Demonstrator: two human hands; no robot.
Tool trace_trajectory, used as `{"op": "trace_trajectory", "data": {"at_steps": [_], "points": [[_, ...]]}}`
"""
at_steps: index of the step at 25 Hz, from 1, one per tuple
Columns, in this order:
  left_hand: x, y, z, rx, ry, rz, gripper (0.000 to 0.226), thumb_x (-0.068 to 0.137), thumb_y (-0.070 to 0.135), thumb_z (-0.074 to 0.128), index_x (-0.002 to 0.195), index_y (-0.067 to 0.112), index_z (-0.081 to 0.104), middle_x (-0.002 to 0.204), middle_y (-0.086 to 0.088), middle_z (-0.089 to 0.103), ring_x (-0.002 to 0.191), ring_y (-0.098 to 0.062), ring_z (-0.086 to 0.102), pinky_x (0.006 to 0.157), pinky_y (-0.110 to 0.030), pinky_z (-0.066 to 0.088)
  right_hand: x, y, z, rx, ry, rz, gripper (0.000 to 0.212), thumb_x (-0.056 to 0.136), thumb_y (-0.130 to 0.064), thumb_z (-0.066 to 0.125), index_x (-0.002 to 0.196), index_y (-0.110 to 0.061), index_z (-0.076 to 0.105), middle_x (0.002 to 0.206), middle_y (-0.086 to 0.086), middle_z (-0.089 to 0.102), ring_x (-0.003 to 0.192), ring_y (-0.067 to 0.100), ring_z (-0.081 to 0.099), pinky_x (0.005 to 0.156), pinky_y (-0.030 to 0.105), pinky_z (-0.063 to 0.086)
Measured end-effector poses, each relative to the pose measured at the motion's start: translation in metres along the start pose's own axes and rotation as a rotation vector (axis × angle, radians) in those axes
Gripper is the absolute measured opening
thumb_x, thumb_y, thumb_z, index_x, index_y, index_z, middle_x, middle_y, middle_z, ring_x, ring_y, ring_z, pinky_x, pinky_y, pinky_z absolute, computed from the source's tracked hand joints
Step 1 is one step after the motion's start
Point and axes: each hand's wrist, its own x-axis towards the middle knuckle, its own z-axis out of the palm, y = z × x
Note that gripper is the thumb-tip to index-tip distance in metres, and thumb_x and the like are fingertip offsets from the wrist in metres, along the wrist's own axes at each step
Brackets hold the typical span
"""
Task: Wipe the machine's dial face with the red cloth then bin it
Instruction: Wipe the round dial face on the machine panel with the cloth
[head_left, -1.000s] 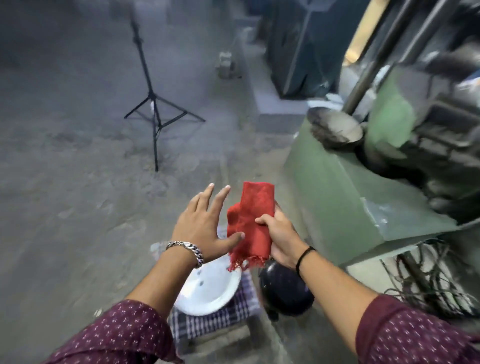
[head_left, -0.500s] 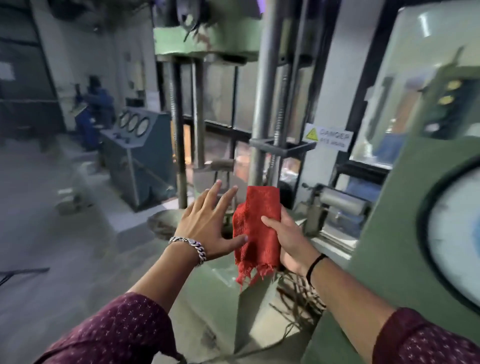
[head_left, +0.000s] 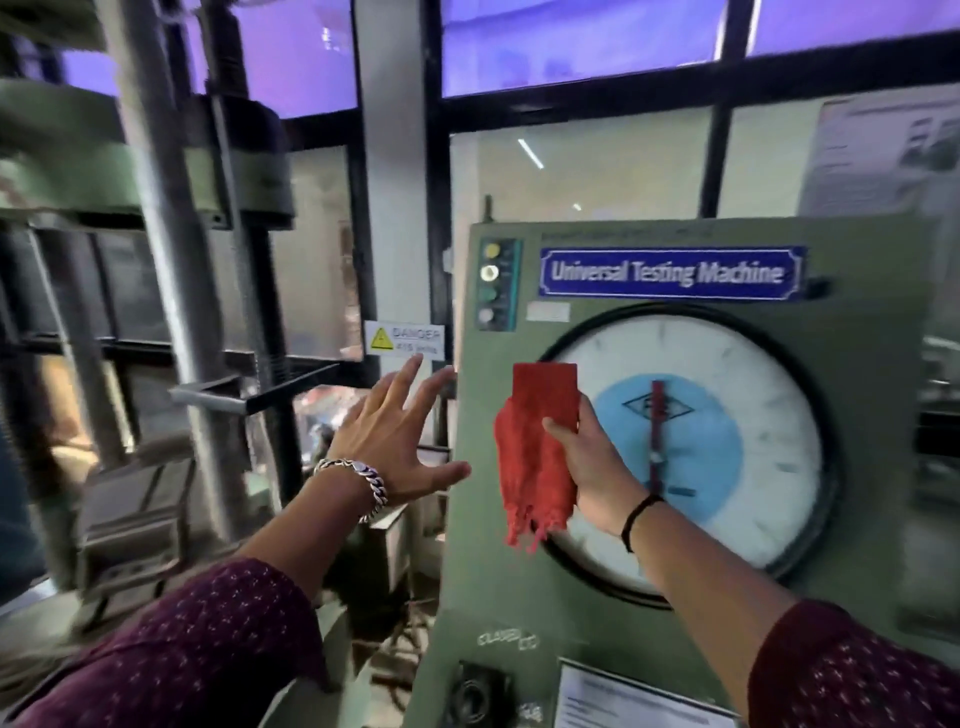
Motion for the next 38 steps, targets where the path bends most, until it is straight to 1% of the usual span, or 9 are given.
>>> {"op": "trace_trajectory", "data": {"at_steps": [3, 8, 13, 16, 20, 27, 32, 35, 38], "points": [[0.045, 0.051, 0.028, -0.001, -0.024, 0.072, 0.124, 0.072, 0.089, 0.065, 0.171, 0.051, 0.001, 0.185, 0.004, -0.003, 0.167, -0.032, 0.014, 0.132, -0.056, 0.026, 0.016, -0.013, -0.087, -0.19, 0.201, -0.096, 0.046, 0.115, -0.009, 0.059, 0.149, -0.04, 0.058, 0.134, 0.014, 0.08, 0.107, 0.02, 0.079, 0.094, 0.04, 0.066], [0.109, 0.107, 0.075, -0.086, -0.057, 0.154, 0.124, 0.066, 0.092, 0.057, 0.171, 0.052, 0.004, 0.185, 0.005, -0.001, 0.165, -0.031, 0.017, 0.127, -0.06, 0.031, 0.025, -0.034, -0.185, -0.602, 0.426, -0.212, 0.062, 0.118, -0.029, 0.052, 0.159, -0.072, 0.033, 0.132, -0.007, 0.077, 0.093, 0.019, 0.078, 0.083, 0.033, 0.061], [0.164, 0.123, 0.129, -0.213, -0.083, 0.213, 0.121, 0.07, 0.09, 0.064, 0.17, 0.053, 0.007, 0.185, 0.009, 0.0, 0.166, -0.026, 0.017, 0.126, -0.058, 0.034, 0.073, -0.033, -0.229, -0.824, 0.803, -0.393, 0.067, 0.118, -0.02, 0.048, 0.177, -0.042, 0.028, 0.161, 0.013, 0.065, 0.132, 0.043, 0.068, 0.101, 0.051, 0.057], [0.195, 0.122, 0.157, -0.201, -0.116, 0.288, 0.123, 0.067, 0.093, 0.059, 0.169, 0.053, 0.003, 0.185, 0.009, -0.004, 0.168, -0.025, 0.009, 0.132, -0.055, 0.022, 0.105, -0.009, -0.238, -1.351, 0.674, -0.307, 0.077, 0.115, -0.02, 0.05, 0.18, -0.04, 0.016, 0.19, 0.001, 0.017, 0.172, 0.04, 0.023, 0.13, 0.069, 0.032], [0.238, 0.125, 0.19, -0.068, -0.087, 0.386, 0.125, 0.069, 0.09, 0.06, 0.171, 0.048, 0.001, 0.185, 0.006, -0.01, 0.17, -0.024, 0.0, 0.136, -0.054, 0.006, 0.148, 0.043, -0.24, -1.584, 0.46, -0.119, 0.086, 0.112, -0.071, 0.037, 0.17, -0.05, -0.022, 0.18, -0.007, -0.038, 0.168, 0.038, -0.033, 0.132, 0.074, -0.016], [0.289, 0.134, 0.228, 0.319, 0.076, 0.557, 0.164, 0.042, 0.083, 0.089, 0.176, 0.035, 0.008, 0.185, -0.013, -0.005, 0.168, -0.044, 0.004, 0.132, -0.07, 0.002, 0.12, 0.087, -0.292, -1.419, 0.685, -0.13, 0.086, 0.093, -0.1, 0.005, 0.166, -0.065, -0.024, 0.178, -0.015, -0.04, 0.168, 0.032, -0.032, 0.133, 0.077, -0.007], [0.294, 0.134, 0.238, 0.321, 0.075, 0.557, 0.179, 0.031, 0.086, 0.092, 0.177, 0.033, 0.003, 0.185, -0.014, -0.006, 0.169, -0.045, 0.0, 0.131, -0.073, 0.002, 0.157, 0.069, -0.259, -1.569, 0.648, -0.354, 0.089, 0.1, -0.091, 0.027, 0.178, -0.05, 0.013, 0.191, -0.004, -0.003, 0.175, 0.042, -0.006, 0.133, 0.078, -0.004], [0.294, 0.133, 0.238, 0.345, 0.055, 0.562, 0.179, 0.033, 0.088, 0.091, 0.176, 0.032, -0.001, 0.184, -0.015, -0.008, 0.168, -0.044, 0.0, 0.131, -0.072, 0.002, 0.097, 0.136, -0.281, -1.633, 0.575, -0.445, 0.084, 0.102, -0.087, 0.036, 0.177, -0.054, 0.018, 0.191, -0.012, 0.001, 0.176, 0.037, 0.001, 0.13, 0.081, 0.015], [0.29, 0.139, 0.241, 0.366, 0.058, 0.551, 0.183, 0.031, 0.087, 0.093, 0.177, 0.026, 0.0, 0.184, -0.018, -0.006, 0.169, -0.042, 0.004, 0.131, -0.073, 0.004, 0.131, 0.094, -0.278, -1.48, 0.725, -0.366, 0.085, 0.103, -0.089, 0.025, 0.178, -0.052, 0.012, 0.191, -0.012, -0.003, 0.176, 0.039, -0.001, 0.134, 0.078, 0.004]]}}
